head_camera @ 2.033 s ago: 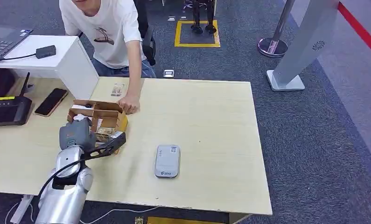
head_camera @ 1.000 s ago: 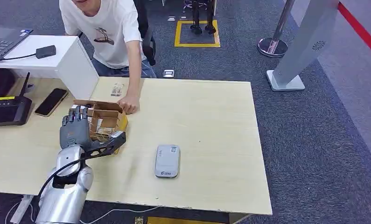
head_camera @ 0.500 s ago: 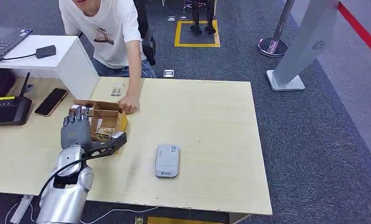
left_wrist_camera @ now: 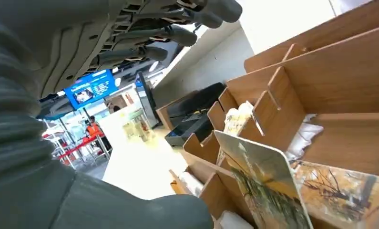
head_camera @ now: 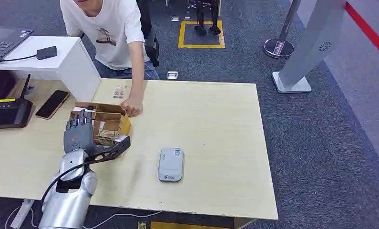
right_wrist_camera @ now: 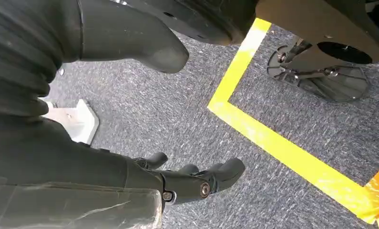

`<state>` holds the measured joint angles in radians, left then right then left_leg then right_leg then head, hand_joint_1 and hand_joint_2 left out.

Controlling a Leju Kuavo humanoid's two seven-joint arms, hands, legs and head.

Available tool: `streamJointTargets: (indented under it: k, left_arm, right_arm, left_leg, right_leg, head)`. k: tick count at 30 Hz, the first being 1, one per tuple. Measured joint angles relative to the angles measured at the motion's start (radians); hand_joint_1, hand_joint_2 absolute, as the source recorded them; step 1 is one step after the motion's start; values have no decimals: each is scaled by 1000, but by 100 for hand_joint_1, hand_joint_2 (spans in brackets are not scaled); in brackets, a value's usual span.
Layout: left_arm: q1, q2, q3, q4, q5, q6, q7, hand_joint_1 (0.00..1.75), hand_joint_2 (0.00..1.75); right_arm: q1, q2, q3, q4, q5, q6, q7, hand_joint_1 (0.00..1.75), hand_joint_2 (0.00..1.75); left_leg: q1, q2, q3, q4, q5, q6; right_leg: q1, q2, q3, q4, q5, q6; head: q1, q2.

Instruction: Pass the card to the sensor for recognition and then transmit it.

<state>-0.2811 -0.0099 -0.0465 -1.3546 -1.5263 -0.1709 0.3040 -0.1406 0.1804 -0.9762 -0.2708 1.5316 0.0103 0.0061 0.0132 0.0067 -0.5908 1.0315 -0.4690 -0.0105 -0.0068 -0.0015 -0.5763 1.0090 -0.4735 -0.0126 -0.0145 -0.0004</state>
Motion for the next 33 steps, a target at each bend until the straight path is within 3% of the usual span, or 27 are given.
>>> streamJointTargets:
  k: [15,18,24,33]
  left_arm:
    - [0,-11,0,9,0,2,0,0,175]
    - [0,-15,1,16,0,-8,-15,0,175]
    - [-31,-18,32,63,0,-86,-76,0,175]
    - [-89,-18,87,154,0,-110,-113,0,175]
  right_arm:
    - [0,0,0,0,0,0,0,0,175]
    - [0,0,0,0,0,2,0,0,175]
    - [-8,0,0,0,2,13,1,0,175]
    - [-17,0,0,0,6,19,2,0,175]
  left_leg:
    - [0,0,0,0,0,0]
    - [0,0,0,0,0,0]
    - [0,0,0,0,0,0]
    - [0,0,0,0,0,0]
  right_leg:
    - [0,0,0,0,0,0]
    - [0,0,0,0,0,0]
    - [0,0,0,0,0,0]
    - [0,0,0,0,0,0]
  head:
    - [0,0]
    - [0,0]
    - [0,0]
    - [0,0]
